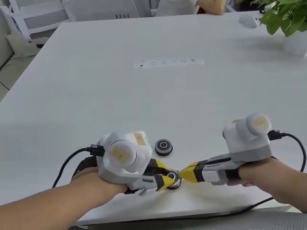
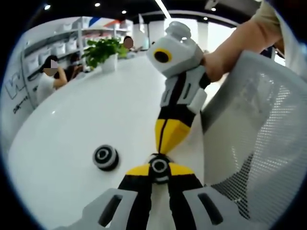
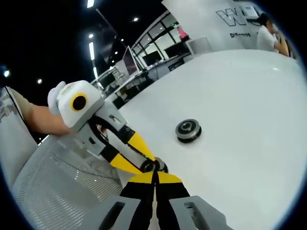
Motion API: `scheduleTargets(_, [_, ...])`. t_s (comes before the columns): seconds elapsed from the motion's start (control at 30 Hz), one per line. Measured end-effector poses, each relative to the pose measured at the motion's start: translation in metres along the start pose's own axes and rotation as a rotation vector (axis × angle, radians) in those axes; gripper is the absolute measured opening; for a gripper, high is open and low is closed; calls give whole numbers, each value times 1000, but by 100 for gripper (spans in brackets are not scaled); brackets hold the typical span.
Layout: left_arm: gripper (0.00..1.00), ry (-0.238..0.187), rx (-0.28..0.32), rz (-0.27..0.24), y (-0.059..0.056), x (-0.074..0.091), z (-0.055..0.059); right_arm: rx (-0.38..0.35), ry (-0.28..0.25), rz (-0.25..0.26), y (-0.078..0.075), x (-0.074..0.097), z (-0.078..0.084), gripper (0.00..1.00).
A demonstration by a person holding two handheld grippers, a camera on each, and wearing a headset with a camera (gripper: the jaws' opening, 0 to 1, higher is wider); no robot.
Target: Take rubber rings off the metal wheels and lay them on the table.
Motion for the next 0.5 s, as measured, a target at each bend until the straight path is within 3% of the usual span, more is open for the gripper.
scheduleTargets(0.5, [12,1,1,3,-1,0,0,-7,7,-33,6,-3,1,0])
Point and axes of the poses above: the centre of the closed fingertips' face, and the gripper's own axes: x roughly backward along the fingers, y roughly to its left, z roughly out of its underside, the point moved 5 cm from there along x, roughly backward along the fingers, and after that the axes turned 6 degrees about -x, right-handed, at the moved point
